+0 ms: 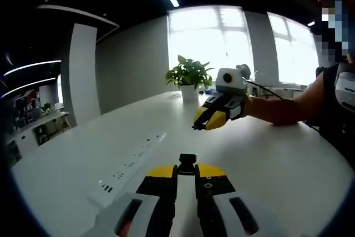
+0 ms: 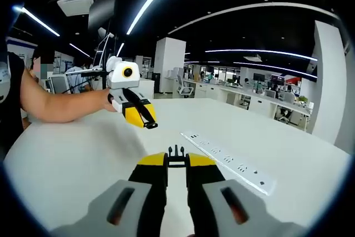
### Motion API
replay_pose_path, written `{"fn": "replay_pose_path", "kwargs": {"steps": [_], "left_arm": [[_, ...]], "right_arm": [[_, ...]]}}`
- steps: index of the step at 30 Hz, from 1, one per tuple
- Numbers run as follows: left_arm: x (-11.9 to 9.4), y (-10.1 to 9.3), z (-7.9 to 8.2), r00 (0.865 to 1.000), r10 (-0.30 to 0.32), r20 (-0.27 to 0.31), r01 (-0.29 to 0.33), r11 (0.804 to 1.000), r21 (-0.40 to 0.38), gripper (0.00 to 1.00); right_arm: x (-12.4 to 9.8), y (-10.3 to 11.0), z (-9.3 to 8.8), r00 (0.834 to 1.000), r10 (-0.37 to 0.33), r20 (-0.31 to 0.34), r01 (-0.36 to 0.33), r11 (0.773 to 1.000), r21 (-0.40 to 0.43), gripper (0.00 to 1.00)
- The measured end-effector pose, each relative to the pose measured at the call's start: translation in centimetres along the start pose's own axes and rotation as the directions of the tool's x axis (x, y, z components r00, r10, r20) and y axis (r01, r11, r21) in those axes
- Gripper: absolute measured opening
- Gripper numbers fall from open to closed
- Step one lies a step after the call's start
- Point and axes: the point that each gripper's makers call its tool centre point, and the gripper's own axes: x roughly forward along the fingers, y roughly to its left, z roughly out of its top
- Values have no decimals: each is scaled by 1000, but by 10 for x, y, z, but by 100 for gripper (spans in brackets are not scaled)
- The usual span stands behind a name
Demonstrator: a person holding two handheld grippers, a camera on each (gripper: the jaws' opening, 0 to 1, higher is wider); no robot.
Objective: Snap the two parts of the plastic buckle together until the buckle closes and remains connected.
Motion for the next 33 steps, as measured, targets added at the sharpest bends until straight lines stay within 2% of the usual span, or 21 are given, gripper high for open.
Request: {"fn": "replay_pose_path", "kwargs": {"steps": [4, 17, 21, 33], "left_arm": [[-1, -3, 1, 1000, -5, -2, 5, 1000, -4, 10], [-3, -12, -10, 1000, 1, -22, -1, 1000, -23, 11], [-4, -16, -12, 1000, 3, -26, -4, 999, -31, 11], [-5, -27, -16, 998, 7, -56, -9, 1000, -28, 10]], "right_arm": [[-2, 3, 1, 1000, -4, 1, 4, 1000, 0, 11], [-3, 17, 0, 1000, 17, -9, -17, 1000, -3, 11], [-4, 23, -6, 1000, 21, -21, -21, 1000, -3, 11], [-9, 26, -7, 999, 15, -34, -15, 1000, -5, 11]]}}
